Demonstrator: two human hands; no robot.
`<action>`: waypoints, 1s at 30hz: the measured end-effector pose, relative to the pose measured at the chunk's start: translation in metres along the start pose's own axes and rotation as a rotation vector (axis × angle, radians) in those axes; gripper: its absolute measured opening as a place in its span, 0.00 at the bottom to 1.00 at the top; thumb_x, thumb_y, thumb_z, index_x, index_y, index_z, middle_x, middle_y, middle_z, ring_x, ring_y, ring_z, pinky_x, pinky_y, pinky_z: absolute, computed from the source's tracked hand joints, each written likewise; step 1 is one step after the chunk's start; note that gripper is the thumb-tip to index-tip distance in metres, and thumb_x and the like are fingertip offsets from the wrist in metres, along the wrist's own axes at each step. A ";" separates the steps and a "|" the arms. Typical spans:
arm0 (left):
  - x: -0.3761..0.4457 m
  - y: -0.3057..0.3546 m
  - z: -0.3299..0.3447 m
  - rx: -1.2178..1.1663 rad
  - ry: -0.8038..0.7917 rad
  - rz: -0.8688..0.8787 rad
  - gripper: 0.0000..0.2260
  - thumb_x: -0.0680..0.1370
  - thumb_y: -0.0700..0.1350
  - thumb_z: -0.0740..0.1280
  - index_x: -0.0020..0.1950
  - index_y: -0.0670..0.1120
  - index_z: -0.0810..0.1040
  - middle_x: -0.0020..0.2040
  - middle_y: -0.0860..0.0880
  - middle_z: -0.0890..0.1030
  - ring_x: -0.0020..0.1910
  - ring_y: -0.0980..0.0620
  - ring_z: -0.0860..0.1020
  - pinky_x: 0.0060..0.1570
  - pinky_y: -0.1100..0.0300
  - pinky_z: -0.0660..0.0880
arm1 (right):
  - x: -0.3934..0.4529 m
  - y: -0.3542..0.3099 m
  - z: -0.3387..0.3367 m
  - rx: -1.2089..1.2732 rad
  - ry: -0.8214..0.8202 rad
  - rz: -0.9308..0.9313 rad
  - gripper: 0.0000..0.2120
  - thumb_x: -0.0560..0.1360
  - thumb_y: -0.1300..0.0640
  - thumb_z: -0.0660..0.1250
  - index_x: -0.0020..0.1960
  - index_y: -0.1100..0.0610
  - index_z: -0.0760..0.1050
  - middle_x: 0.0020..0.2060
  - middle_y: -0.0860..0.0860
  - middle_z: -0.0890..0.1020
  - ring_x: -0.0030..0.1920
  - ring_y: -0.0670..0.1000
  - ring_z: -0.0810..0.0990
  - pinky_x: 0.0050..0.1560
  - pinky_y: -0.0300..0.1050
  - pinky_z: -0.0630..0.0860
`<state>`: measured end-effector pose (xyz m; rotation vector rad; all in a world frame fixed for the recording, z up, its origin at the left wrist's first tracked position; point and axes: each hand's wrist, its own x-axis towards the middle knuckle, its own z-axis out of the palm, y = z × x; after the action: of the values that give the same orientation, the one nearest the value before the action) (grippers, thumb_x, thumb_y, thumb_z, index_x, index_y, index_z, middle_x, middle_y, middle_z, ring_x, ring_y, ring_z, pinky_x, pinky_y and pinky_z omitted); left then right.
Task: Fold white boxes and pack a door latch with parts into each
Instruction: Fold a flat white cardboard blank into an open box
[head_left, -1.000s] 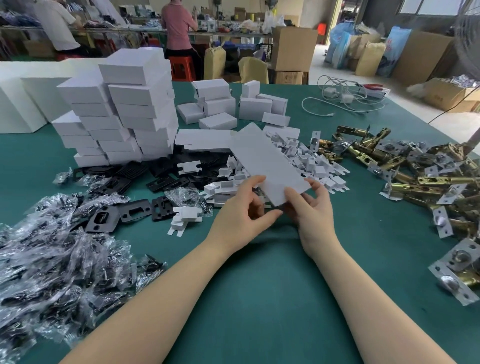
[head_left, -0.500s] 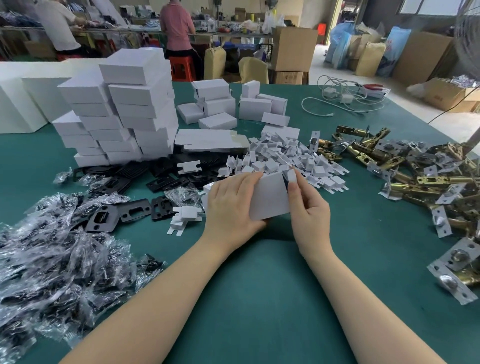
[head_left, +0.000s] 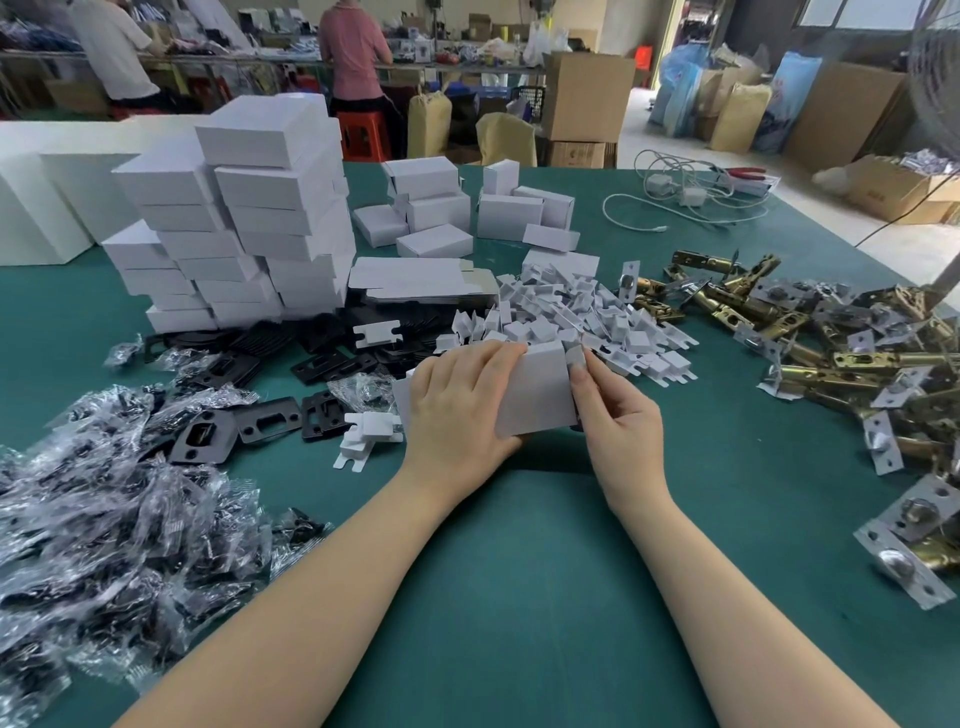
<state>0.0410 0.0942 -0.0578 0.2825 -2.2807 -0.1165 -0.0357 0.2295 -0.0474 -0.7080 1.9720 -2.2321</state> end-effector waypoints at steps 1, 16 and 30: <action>0.000 0.000 0.000 -0.001 0.003 0.007 0.40 0.56 0.49 0.79 0.67 0.49 0.71 0.62 0.49 0.77 0.60 0.49 0.68 0.61 0.54 0.59 | -0.001 0.001 0.000 0.009 0.020 0.006 0.10 0.77 0.52 0.69 0.52 0.36 0.80 0.47 0.38 0.84 0.47 0.39 0.78 0.59 0.57 0.77; -0.004 -0.001 -0.003 -0.018 -0.036 -0.019 0.40 0.56 0.48 0.79 0.68 0.49 0.74 0.62 0.48 0.77 0.60 0.49 0.67 0.62 0.53 0.58 | -0.003 -0.002 -0.003 0.011 0.028 0.016 0.08 0.75 0.57 0.72 0.51 0.45 0.84 0.49 0.42 0.86 0.51 0.41 0.83 0.59 0.55 0.79; -0.002 -0.003 -0.002 -0.134 -0.030 -0.203 0.39 0.61 0.52 0.79 0.70 0.49 0.71 0.64 0.49 0.76 0.63 0.46 0.72 0.64 0.55 0.59 | -0.010 0.007 0.005 -0.317 -0.264 -0.188 0.26 0.81 0.54 0.59 0.68 0.27 0.56 0.57 0.31 0.74 0.46 0.38 0.78 0.48 0.26 0.69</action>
<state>0.0438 0.0915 -0.0583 0.4438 -2.2572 -0.3786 -0.0269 0.2267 -0.0569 -1.2007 2.2186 -1.8069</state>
